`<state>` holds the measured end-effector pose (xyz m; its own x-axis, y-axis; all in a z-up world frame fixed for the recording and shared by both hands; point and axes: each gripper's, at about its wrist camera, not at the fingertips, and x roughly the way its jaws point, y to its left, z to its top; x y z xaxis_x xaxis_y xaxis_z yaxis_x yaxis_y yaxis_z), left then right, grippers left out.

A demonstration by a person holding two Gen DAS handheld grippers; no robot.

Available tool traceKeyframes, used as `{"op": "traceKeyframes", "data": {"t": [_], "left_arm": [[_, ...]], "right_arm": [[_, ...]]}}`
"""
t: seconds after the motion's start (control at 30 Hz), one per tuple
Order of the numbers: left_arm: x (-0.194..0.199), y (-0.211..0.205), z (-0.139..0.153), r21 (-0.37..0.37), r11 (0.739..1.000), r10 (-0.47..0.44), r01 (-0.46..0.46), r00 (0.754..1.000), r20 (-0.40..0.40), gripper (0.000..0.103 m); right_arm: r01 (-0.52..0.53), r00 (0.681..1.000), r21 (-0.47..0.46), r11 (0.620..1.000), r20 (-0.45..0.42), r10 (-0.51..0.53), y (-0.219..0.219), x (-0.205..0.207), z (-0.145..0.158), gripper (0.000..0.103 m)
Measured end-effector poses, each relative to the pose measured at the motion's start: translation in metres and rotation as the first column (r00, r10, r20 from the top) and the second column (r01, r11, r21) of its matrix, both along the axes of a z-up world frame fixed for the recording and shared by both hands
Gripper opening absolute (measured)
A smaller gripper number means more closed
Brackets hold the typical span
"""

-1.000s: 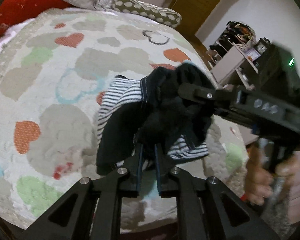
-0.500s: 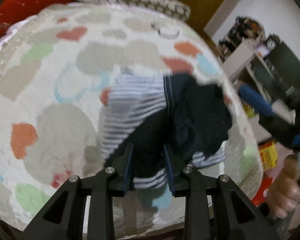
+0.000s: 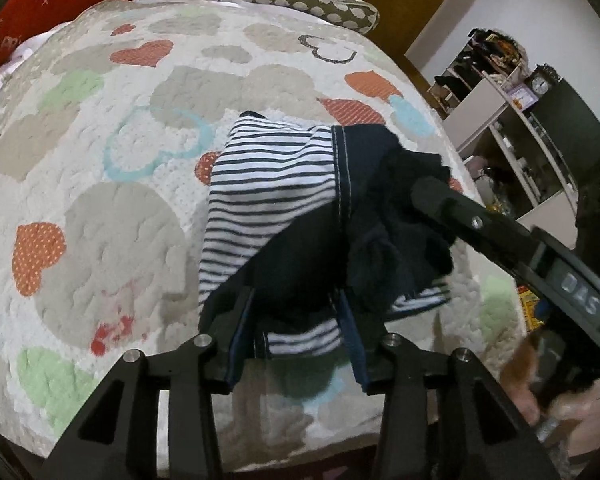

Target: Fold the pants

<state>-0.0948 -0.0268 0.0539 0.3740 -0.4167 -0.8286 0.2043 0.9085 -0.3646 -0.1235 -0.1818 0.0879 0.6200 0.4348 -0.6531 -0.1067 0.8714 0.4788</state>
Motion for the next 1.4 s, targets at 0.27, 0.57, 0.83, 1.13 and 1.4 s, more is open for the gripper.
{"op": "traceKeyframes", "data": {"t": [0.27, 0.57, 0.83, 1.13, 1.4], "left_arm": [[-0.006, 0.027, 0.004, -0.068, 0.995, 0.069, -0.071, 0.997, -0.035, 0.045], [-0.005, 0.032, 0.004, -0.07, 0.994, 0.087, -0.089, 0.996, -0.036, 0.045], [0.009, 0.025, 0.019, -0.033, 0.995, 0.095, -0.094, 0.995, 0.02, 0.048], [0.02, -0.005, -0.02, 0.069, 0.997, 0.045, -0.042, 0.998, -0.04, 0.058], [0.019, 0.007, 0.014, -0.011, 0.999, 0.038, -0.038, 0.999, -0.017, 0.06]], "right_arm": [[0.066, 0.994, -0.05, 0.997, 0.088, -0.062, 0.0, -0.008, 0.005, 0.045], [-0.021, 0.999, -0.025, 0.999, 0.039, 0.022, 0.016, 0.0, -0.012, 0.024], [0.005, 0.999, 0.076, 0.997, 0.039, -0.008, -0.018, -0.02, -0.001, 0.008], [0.056, 0.997, 0.096, 0.994, -0.061, -0.051, -0.035, -0.024, -0.036, 0.008], [0.048, 0.998, 0.089, 0.995, -0.048, -0.044, -0.038, -0.028, -0.023, 0.012]]}}
